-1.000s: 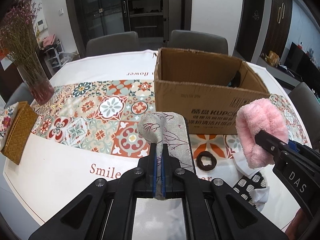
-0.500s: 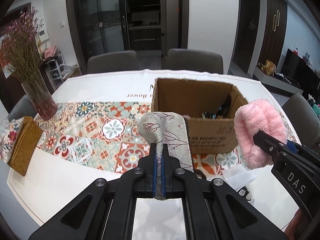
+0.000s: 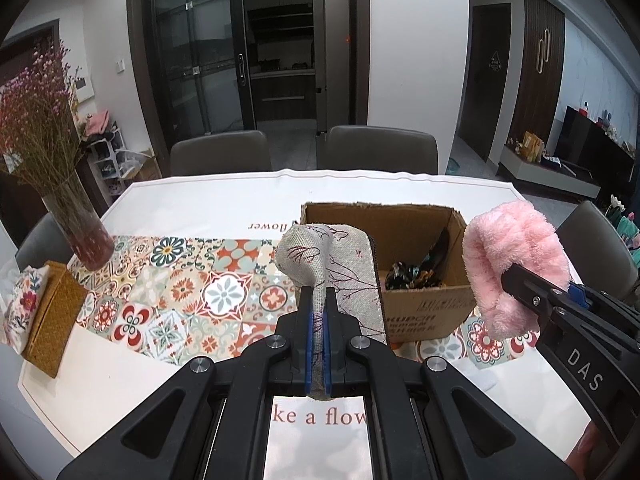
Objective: Organize soft objects
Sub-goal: 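Lift the grey pouch with the left gripper while the right carries the pink band toward the box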
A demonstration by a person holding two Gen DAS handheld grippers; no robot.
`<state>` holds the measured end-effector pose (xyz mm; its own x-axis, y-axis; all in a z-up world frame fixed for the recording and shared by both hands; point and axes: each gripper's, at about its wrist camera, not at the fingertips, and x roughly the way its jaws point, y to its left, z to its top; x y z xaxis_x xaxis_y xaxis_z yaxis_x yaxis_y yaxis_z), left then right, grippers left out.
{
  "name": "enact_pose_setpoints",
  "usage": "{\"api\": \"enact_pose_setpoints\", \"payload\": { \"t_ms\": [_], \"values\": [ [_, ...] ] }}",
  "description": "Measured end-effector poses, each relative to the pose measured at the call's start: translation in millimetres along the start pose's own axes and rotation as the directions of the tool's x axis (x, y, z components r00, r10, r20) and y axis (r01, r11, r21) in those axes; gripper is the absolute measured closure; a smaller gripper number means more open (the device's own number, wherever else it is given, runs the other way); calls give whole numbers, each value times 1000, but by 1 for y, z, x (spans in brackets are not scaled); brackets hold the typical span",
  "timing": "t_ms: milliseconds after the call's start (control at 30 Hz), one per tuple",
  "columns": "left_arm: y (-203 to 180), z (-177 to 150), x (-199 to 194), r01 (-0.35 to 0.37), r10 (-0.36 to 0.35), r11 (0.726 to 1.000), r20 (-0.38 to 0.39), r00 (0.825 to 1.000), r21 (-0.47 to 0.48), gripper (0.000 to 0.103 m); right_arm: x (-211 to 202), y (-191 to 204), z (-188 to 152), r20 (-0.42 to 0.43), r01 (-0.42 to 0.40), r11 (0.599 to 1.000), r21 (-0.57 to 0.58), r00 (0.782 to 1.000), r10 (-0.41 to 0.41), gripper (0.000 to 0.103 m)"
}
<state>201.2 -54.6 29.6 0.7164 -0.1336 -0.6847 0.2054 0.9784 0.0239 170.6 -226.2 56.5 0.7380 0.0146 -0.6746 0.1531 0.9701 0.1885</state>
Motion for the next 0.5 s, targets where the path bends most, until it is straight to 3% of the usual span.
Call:
{"api": "enact_pose_setpoints", "payload": {
  "t_ms": [500],
  "values": [
    [-5, 51, 19, 20, -21, 1000, 38, 999, 21, 98, 21, 2, 38, 8, 6, 1000, -13, 1000, -6, 80]
  ]
}}
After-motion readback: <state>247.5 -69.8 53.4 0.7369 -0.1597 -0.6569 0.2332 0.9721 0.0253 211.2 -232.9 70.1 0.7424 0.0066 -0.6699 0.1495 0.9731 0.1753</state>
